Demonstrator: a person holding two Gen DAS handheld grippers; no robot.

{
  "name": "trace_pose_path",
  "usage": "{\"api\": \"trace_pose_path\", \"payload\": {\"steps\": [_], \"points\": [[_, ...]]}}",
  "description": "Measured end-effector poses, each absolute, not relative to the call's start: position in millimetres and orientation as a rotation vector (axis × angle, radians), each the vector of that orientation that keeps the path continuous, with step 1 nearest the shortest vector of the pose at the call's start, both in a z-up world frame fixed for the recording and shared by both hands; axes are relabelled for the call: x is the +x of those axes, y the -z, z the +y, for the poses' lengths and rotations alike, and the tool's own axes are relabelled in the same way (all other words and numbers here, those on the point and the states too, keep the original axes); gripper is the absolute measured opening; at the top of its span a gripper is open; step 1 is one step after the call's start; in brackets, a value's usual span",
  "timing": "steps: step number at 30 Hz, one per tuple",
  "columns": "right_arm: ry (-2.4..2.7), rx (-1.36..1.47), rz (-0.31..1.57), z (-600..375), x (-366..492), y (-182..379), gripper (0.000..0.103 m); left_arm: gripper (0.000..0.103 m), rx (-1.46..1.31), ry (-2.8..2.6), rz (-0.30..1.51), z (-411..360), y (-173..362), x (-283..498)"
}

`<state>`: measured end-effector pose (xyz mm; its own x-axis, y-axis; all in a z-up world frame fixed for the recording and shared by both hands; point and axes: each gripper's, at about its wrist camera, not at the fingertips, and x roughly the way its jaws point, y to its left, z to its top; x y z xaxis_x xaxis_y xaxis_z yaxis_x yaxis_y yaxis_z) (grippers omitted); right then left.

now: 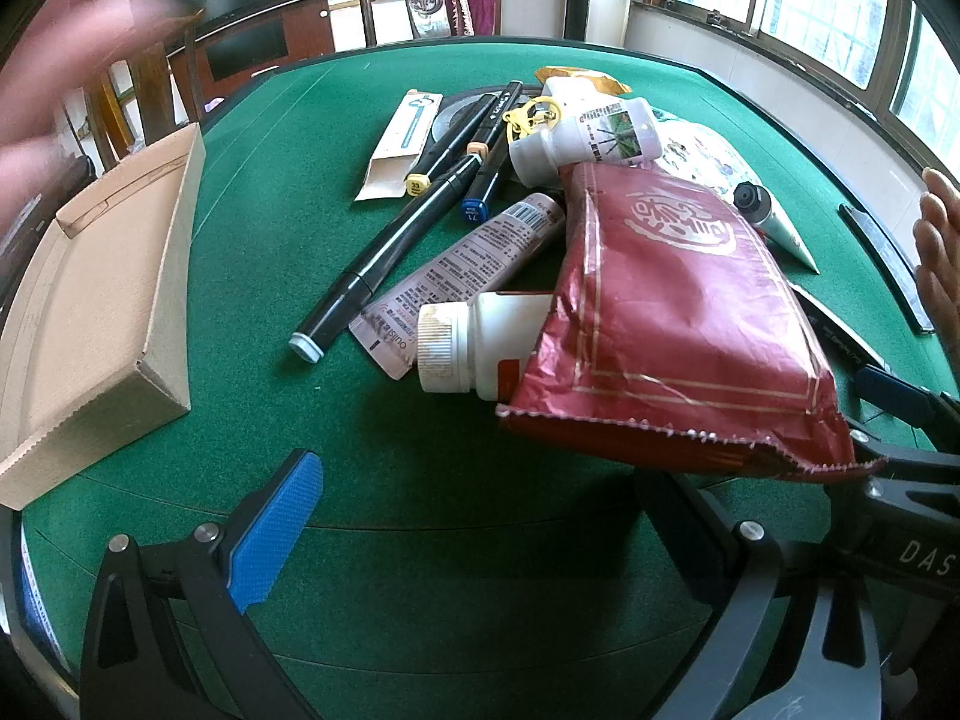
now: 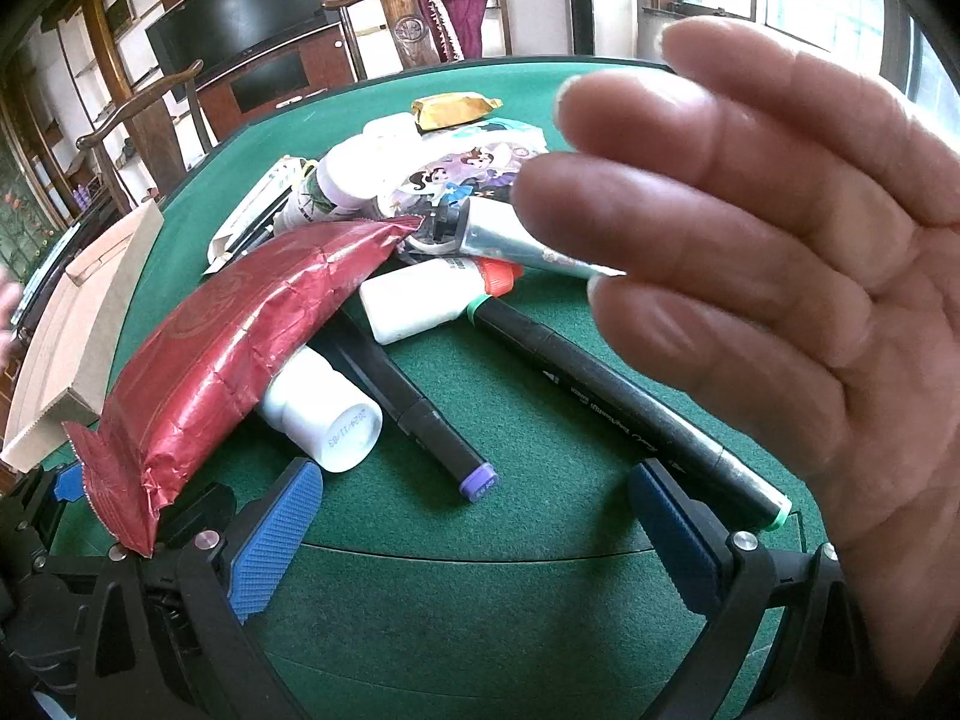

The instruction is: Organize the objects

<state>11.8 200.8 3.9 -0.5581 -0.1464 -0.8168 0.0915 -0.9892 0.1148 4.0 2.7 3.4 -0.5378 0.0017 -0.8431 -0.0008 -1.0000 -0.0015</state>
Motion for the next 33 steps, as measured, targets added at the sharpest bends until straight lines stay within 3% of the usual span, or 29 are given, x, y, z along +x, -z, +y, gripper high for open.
{"api": "trace_pose_path", "payload": {"steps": [33], "points": [[2.658,1.403,-0.09,203.9,9.0,-4.0,0.103,0.103,-1.509,-2.754,-0.001,2.9,-3.4,4.1]]}}
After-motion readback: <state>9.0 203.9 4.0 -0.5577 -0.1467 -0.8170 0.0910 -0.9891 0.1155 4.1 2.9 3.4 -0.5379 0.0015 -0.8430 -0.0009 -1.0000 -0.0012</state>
